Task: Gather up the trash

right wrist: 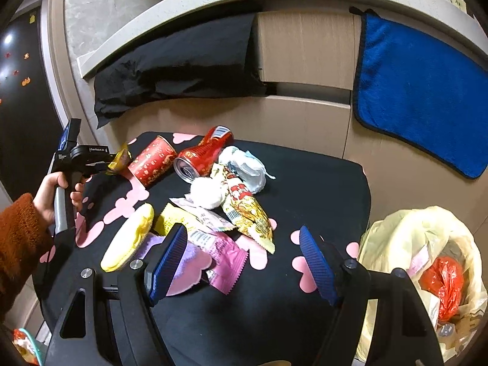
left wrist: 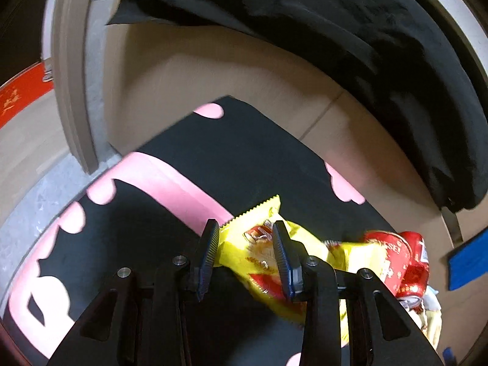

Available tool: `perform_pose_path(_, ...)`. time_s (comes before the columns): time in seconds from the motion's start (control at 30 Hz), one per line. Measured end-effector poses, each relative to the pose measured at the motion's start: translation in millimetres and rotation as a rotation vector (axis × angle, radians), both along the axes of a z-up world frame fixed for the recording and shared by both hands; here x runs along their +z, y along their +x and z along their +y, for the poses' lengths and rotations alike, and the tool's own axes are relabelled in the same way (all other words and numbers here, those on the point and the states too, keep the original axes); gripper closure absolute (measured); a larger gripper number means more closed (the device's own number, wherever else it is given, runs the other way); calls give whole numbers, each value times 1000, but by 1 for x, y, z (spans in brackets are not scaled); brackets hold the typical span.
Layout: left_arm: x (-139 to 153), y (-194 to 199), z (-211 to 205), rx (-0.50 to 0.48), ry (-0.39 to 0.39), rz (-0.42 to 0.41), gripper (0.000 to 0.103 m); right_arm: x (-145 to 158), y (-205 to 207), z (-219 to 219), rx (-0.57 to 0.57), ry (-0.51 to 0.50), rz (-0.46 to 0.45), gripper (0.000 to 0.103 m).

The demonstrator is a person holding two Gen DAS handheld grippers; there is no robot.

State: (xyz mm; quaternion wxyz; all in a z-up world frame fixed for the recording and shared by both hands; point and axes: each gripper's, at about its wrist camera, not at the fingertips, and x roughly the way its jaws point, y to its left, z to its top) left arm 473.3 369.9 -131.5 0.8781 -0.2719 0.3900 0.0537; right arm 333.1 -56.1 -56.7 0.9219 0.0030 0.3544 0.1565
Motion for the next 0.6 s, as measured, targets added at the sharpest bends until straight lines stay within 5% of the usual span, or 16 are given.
perform_pose_path(0.07, 2, -3, -11, -54, 29, -7, 88, -2, 1, -2, -4, 2, 9, 30)
perform_pose_path(0.17, 7, -15, -26, -98, 91, -8, 96, -5, 1, -4, 7, 23, 25, 30)
perform_pose_path(0.5, 9, -122, -73, -303, 116, -7, 98, -8, -8, 49, 190, 41, 67, 30)
perform_pose_path(0.6, 9, -144, -74, -299, 101, -3, 98, -10, 0, 69, 254, 76, 103, 39)
